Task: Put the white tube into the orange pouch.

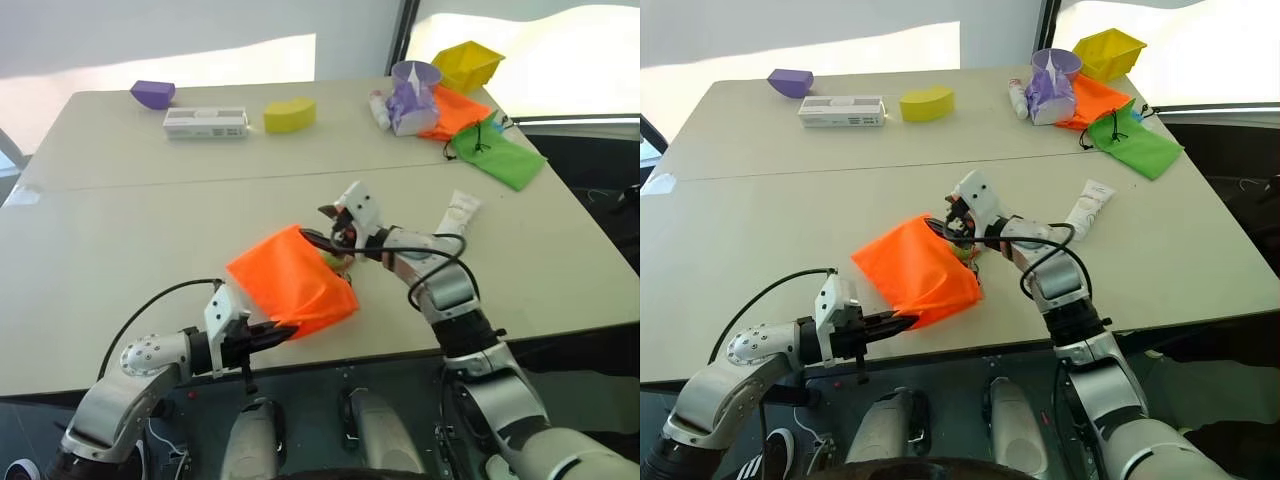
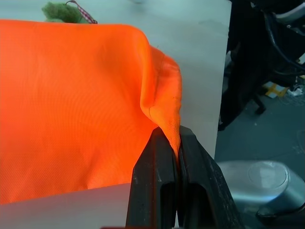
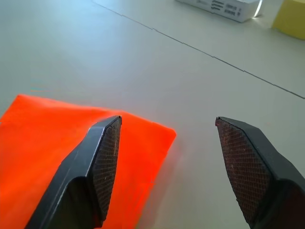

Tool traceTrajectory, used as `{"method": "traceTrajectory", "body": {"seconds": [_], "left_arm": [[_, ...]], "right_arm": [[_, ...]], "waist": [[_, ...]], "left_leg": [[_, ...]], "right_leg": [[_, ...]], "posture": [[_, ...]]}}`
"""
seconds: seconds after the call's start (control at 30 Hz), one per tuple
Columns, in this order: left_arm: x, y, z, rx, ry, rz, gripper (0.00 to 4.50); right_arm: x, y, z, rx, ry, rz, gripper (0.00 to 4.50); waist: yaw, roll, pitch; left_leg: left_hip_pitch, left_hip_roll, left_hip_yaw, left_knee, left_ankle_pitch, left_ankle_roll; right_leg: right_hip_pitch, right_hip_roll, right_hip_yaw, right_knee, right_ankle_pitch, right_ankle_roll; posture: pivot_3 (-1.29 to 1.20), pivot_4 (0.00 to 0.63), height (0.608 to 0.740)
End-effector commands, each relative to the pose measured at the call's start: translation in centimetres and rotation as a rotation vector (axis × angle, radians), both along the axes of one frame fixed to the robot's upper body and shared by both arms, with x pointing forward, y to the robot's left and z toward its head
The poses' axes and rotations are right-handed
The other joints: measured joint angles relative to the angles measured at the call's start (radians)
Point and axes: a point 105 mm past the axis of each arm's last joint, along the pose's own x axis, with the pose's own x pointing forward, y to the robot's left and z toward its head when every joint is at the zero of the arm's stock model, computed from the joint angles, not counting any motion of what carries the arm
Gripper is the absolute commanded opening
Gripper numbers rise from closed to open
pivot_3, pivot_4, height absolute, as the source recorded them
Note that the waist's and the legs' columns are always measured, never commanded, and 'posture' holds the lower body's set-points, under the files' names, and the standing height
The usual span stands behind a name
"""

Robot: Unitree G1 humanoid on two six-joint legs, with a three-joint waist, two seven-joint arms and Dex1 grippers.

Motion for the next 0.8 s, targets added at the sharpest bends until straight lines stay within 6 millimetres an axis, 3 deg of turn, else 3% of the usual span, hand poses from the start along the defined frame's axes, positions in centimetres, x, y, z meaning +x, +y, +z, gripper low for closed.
{"method": "traceTrajectory", "body": {"seconds": [0.03, 0.27, 0.4, 0.5, 0.6, 0.7, 0.8], "left_arm": [[0.1, -0.2, 1.0, -0.008, -0.058, -0.008, 0.00], [0.1, -0.3, 1.0, -0.010, -0.068, -0.001, 0.00], [0.1, -0.3, 1.0, -0.009, -0.074, 0.000, 0.00], [0.2, -0.4, 1.1, -0.010, -0.079, 0.001, 0.00], [0.2, -0.4, 1.1, -0.014, -0.078, 0.000, 0.00], [0.2, -0.4, 1.1, -0.013, -0.083, 0.001, 0.00], [0.2, -0.4, 1.1, -0.010, -0.085, 0.001, 0.00]], "right_arm": [[1.0, 0.7, -0.1, -0.026, 0.019, -0.048, 3.26], [1.1, 0.6, -1.1, -0.033, 0.109, -0.052, 3.26], [0.3, 0.7, -1.9, -0.065, 0.154, -0.006, 3.26], [-0.2, 0.4, -3.0, -0.202, 0.087, 0.020, 3.26], [-0.4, 0.6, -3.3, -0.205, 0.104, 0.036, 3.26], [-0.4, 0.7, -3.6, -0.230, 0.077, 0.043, 2.34], [-0.5, 1.0, -3.5, -0.229, 0.064, 0.050, 0.71]], "waist": [[-0.004, 0.000, 0.000], [-0.007, 0.000, 0.000], [-0.008, 0.000, 0.000], [-0.008, 0.000, 0.000], [-0.009, 0.000, 0.000], [-0.008, 0.000, 0.000], [-0.008, 0.000, 0.000]], "left_leg": [[0.000, 0.000, 0.000, 0.000, 0.000, 0.000], [-0.001, 0.000, 0.001, 0.000, 0.000, 0.000], [-0.001, 0.000, 0.000, 0.000, 0.000, 0.000], [-0.001, 0.000, 0.000, 0.000, 0.000, 0.000], [-0.001, 0.000, 0.001, -0.001, 0.000, 0.000], [-0.001, 0.000, 0.001, -0.001, 0.000, 0.000], [-0.001, 0.000, 0.000, -0.001, 0.000, 0.000]], "right_leg": [[0.000, 0.000, 0.000, 0.000, 0.000, 0.000], [-0.001, -0.001, 0.000, -0.001, 0.000, 0.000], [-0.001, 0.000, 0.000, 0.000, 0.000, 0.000], [-0.002, 0.000, 0.000, 0.001, 0.000, 0.000], [-0.002, 0.000, 0.000, 0.000, 0.000, 0.000], [-0.002, 0.000, 0.000, 0.000, 0.000, 0.000], [-0.002, 0.000, 0.000, 0.000, 0.000, 0.000]], "posture": [[0.00, 0.150, 0.740], [0.00, 0.150, 0.740], [0.00, 0.150, 0.740], [0.00, 0.150, 0.740], [0.00, 0.150, 0.740], [0.00, 0.150, 0.740], [0.00, 0.150, 0.740]]}}
